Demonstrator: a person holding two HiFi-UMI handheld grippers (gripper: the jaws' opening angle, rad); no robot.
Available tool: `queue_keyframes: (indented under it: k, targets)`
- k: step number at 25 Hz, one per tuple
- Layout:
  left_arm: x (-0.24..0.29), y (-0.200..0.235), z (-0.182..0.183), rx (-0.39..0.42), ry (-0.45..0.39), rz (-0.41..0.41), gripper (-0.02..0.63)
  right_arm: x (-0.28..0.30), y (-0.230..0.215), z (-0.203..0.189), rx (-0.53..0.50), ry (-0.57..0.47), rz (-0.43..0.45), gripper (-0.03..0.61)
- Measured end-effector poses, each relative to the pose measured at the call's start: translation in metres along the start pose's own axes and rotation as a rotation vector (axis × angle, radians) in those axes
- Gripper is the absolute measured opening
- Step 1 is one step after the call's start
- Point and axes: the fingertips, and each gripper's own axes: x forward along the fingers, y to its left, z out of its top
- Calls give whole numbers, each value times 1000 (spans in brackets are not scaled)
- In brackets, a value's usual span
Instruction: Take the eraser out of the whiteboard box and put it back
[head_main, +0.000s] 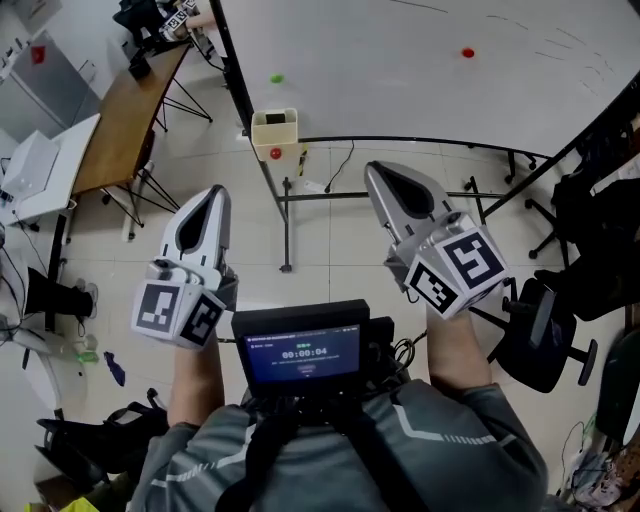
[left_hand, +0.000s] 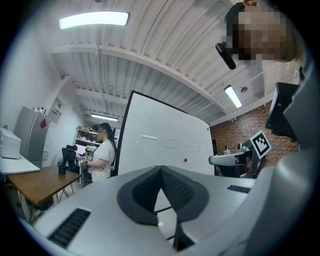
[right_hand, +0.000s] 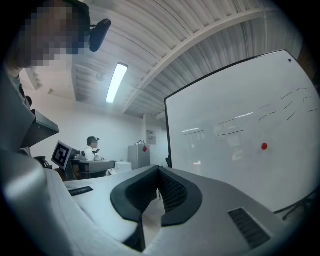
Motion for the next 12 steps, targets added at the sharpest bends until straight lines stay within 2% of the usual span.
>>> queue_keyframes:
  k: [8,12]
  targets:
    - [50,54,2,9,6,9,32,72,-28,-2,13,11,24,25]
    - [76,96,-3,-1,1,-31,32,112,-36,-10,11,12,-21,25]
